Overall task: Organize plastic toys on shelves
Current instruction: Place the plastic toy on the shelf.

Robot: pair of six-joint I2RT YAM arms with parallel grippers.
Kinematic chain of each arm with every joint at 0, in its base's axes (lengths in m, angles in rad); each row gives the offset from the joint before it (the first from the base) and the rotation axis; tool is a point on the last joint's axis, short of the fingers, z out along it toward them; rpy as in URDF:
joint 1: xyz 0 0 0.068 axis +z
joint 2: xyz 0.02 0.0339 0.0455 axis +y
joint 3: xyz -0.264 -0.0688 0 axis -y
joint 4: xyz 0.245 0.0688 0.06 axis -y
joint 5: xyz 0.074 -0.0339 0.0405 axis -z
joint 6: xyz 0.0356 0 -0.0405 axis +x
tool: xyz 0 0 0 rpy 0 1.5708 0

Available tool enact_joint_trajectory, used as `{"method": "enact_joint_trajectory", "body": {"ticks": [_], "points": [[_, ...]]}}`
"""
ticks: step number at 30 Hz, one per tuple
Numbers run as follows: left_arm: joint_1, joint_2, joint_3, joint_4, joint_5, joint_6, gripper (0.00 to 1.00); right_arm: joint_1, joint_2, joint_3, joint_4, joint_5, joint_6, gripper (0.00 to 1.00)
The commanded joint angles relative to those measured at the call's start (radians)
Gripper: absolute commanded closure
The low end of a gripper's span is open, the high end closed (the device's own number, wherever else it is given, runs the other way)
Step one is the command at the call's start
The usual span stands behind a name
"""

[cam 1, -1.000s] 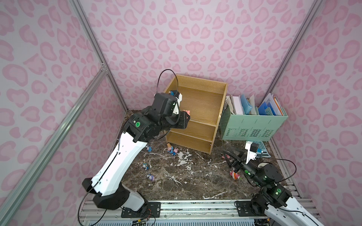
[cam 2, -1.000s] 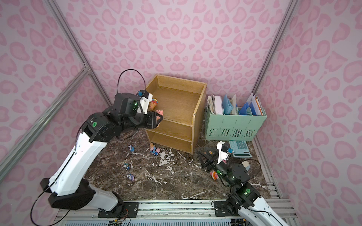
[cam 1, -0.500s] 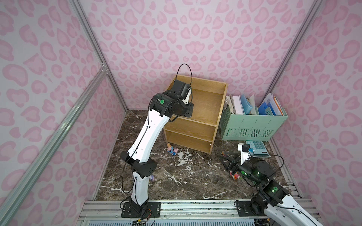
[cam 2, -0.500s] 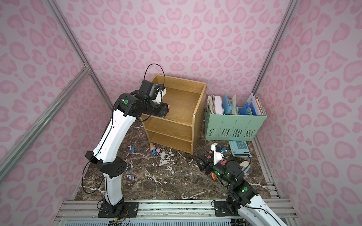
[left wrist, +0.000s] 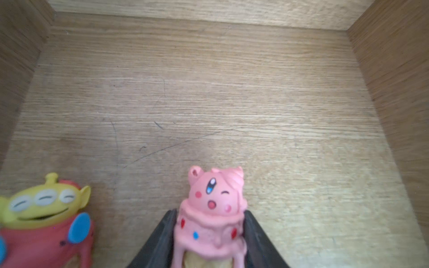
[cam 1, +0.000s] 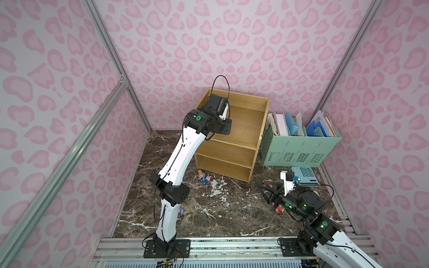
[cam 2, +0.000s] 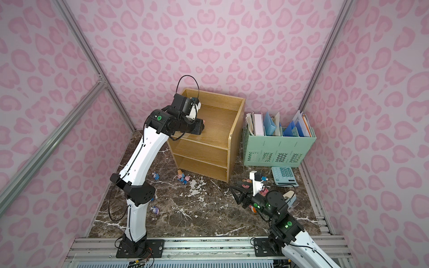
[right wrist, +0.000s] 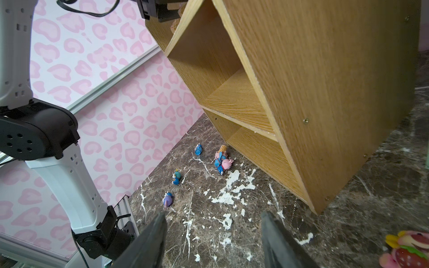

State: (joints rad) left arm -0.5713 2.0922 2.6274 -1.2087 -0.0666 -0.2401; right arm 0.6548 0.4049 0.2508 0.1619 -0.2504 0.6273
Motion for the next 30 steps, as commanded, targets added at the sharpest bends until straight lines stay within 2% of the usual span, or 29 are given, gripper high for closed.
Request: {"method": "enact_joint_trajectory", "body": {"ticks": [1,16,20,25,27,30], "points": [[0.001,0.004,0.0,-0.07,-0.02,0.004,0.54,0.0,-0.006,0.001,0.023,-0.005,0.005,0.34],[-0.001,-0.05,-0.009,-0.079,-0.012,0.0,0.37,0.0,-0.004,0.006,0.025,-0.007,0.005,0.34],[-0.005,-0.083,-0.009,-0.077,0.0,-0.016,0.29,0.002,-0.003,0.009,0.02,-0.009,0.002,0.34],[-0.019,-0.167,-0.016,-0.074,0.081,-0.043,0.26,0.001,-0.008,0.027,-0.007,-0.003,-0.02,0.33],[-0.029,-0.233,-0.062,-0.053,0.13,-0.045,0.26,0.0,-0.009,0.048,-0.035,0.01,-0.039,0.33],[-0.03,-0.413,-0.291,0.083,0.221,-0.061,0.27,-0.001,-0.002,0.091,-0.101,0.068,-0.068,0.32]]}}
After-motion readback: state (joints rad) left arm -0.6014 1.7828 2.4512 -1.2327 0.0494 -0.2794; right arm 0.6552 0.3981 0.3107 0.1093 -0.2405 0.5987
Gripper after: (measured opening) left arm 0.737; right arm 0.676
